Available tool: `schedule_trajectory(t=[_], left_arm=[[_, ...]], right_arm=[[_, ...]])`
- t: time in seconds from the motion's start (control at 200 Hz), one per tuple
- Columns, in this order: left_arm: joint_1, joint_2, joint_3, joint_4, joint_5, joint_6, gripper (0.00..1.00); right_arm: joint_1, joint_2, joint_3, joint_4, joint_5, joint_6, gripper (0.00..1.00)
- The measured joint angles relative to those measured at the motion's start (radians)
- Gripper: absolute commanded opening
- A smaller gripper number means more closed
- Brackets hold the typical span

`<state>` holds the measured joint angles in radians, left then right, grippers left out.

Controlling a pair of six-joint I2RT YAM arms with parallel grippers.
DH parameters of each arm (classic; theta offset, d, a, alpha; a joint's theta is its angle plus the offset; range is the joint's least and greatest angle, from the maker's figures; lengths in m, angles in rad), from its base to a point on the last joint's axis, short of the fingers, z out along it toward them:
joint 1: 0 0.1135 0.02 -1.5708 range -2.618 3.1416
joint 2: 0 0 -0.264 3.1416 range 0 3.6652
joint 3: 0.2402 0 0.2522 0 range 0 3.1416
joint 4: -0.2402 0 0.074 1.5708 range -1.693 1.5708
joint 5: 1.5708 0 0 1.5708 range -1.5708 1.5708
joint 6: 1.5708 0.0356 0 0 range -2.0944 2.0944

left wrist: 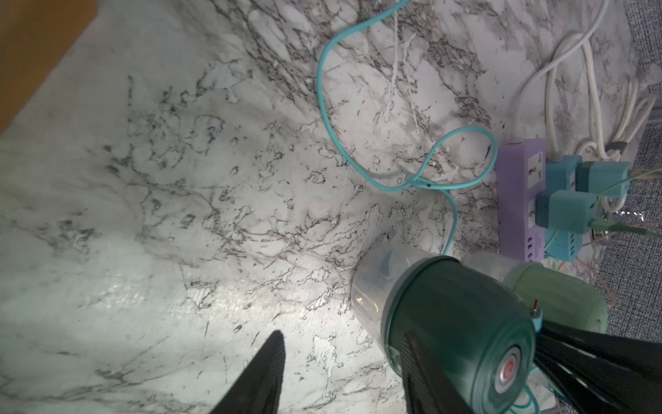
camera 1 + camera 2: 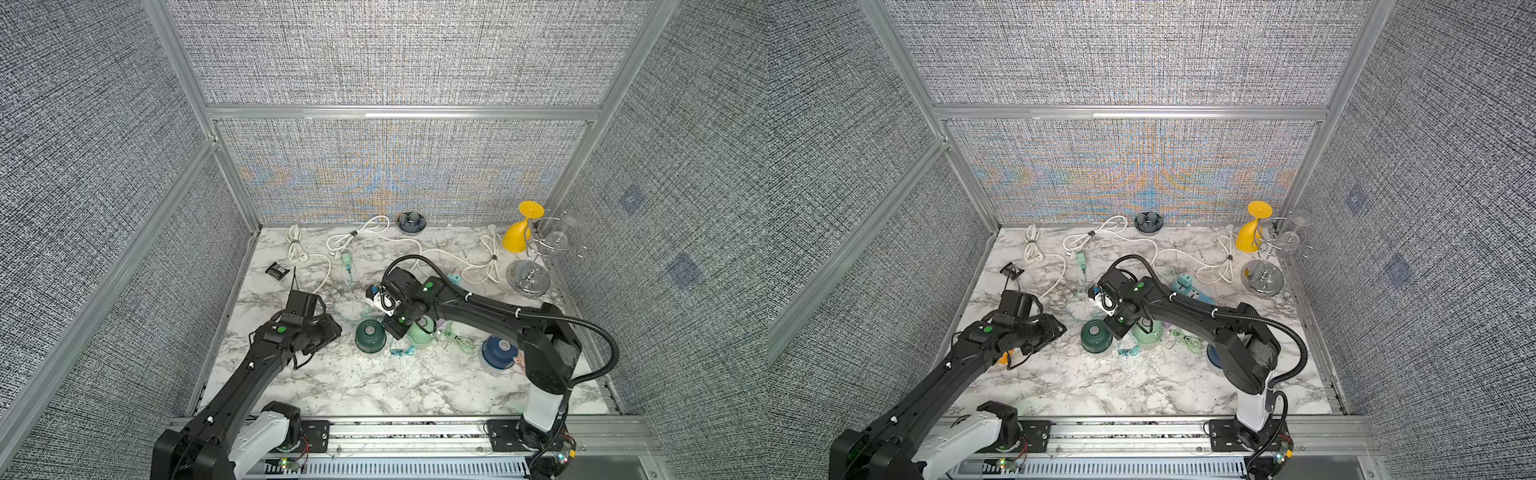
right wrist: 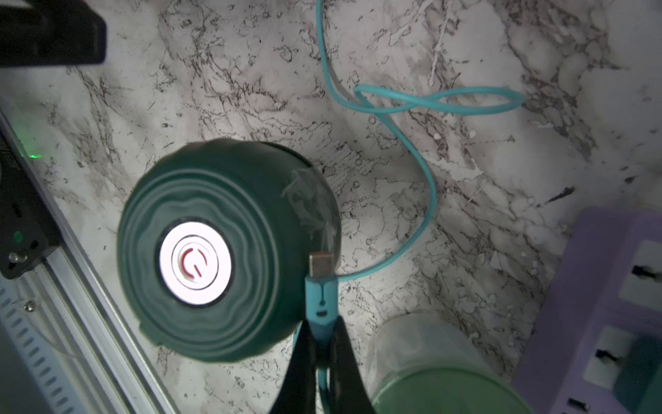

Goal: Charge the cordless meat grinders
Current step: Move the cordless meat grinder to the center of the board.

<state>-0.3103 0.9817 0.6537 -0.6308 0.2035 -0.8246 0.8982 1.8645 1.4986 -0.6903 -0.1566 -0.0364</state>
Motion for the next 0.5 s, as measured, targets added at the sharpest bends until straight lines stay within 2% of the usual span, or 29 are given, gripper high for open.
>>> schedule_trajectory(t=[0.15,0.275,0.5], left_arm=[[0.010,-0.087,-0.067,0.000,-0.056,-0.050,0.56],[0.019,-0.147,-0.097,-0.004,-0.082,-0.077,0.63],[0.026,-0.177,-0.115,-0.021,-0.092,-0.092,0.64]], right_arm=[[0.003,0.072,0.109,-0.005,-0.028,-0.015,0.00],[0.014,0.137,0.195,-0.017,-0.058,-0.028,0.00],[0.051,0.204,0.277,-0.029,-0.093,-0.041,0.00]])
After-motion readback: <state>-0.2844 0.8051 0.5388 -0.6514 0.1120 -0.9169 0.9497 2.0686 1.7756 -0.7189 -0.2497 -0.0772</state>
